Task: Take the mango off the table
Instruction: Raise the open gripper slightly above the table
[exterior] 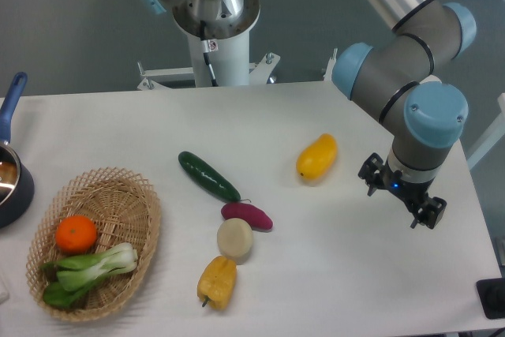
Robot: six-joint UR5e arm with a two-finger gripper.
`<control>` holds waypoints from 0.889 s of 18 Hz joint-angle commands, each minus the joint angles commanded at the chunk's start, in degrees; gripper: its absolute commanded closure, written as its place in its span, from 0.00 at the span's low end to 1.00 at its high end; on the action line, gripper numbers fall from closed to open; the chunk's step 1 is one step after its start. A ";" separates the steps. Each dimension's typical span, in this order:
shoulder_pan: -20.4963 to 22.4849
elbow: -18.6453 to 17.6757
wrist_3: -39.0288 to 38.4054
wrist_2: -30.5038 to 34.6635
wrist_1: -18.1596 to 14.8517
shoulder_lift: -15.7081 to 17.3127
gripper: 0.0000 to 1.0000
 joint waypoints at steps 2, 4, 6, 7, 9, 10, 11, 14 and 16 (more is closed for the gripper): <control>0.17 -0.44 0.52 -0.44 0.00 0.44 0.00; 0.61 -2.28 3.23 -2.97 0.18 1.14 0.00; 2.71 -5.08 7.28 -5.52 0.44 2.02 0.00; 3.77 -6.32 7.12 -6.58 2.27 2.28 0.00; 4.13 -9.39 7.03 -7.03 6.57 3.42 0.00; 4.30 -10.89 7.03 -7.03 7.81 4.56 0.00; 5.00 -12.38 7.03 -7.03 8.95 5.09 0.00; 6.68 -17.74 7.03 -7.03 9.93 8.68 0.00; 8.17 -21.60 7.21 -7.21 9.93 11.33 0.00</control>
